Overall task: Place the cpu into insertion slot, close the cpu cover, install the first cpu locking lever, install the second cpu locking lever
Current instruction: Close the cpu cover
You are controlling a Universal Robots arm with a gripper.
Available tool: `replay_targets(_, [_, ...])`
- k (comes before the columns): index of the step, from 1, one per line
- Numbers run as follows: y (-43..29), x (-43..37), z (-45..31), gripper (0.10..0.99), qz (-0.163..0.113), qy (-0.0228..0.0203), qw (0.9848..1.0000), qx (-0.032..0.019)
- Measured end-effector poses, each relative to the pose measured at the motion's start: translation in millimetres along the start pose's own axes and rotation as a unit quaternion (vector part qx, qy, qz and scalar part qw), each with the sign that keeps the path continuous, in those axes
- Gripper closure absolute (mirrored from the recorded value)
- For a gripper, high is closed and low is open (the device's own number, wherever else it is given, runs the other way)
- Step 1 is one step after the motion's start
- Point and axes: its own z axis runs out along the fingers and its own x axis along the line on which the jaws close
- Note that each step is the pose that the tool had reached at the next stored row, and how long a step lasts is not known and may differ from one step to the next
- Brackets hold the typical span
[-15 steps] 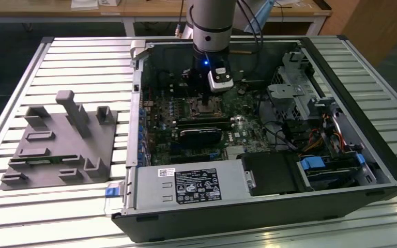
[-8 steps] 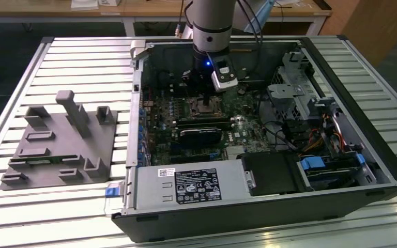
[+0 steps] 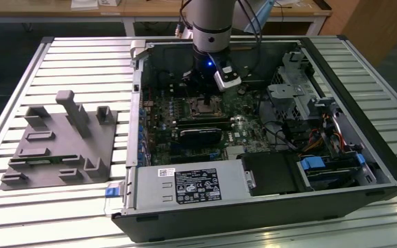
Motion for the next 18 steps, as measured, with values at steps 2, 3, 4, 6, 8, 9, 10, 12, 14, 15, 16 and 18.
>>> replay_targets(2, [0.0, 0.0, 0.0, 0.98, -0.008, -0.0007, 1.0, -0.0023])
replay_targets(3, [0.0, 0.1, 0.0, 0.98, -0.011, -0.001, 0.9999, -0.0035])
replay_targets(4, [-0.1, 0.1, 0.0, 0.98, -0.014, -0.0012, 0.9999, -0.005])
replay_targets(6, [-1.2, 0.2, 0.0, 0.98, -0.019, -0.0022, 0.9998, -0.0088])
replay_targets(8, [-2.9, 0.6, -0.1, 0.98, -0.021, -0.0029, 0.9997, -0.0119])
replay_targets(9, [-3.9, 0.9, -0.1, 0.98, -0.021, -0.0032, 0.9997, -0.0129])
replay_targets(10, [-5.1, 1.3, -0.2, 0.98, -0.022, -0.0035, 0.9997, -0.0138])
replay_targets(12, [-7.4, 2.6, -0.2, 0.98, -0.023, -0.004, 0.9996, -0.0159])
replay_targets(14, [-9.1, 4.4, -0.2, 0.98, -0.024, -0.0043, 0.9995, -0.0185])
replay_targets(15, [-9.7, 5.4, -0.2, 0.98, -0.025, -0.0043, 0.9995, -0.0202])
replay_targets(16, [-10.3, 6.6, -0.1, 0.98, -0.026, -0.0043, 0.9994, -0.022])
replay_targets(18, [-11.4, 9.4, 0.1, 0.98, -0.027, -0.0043, 0.9993, -0.025])
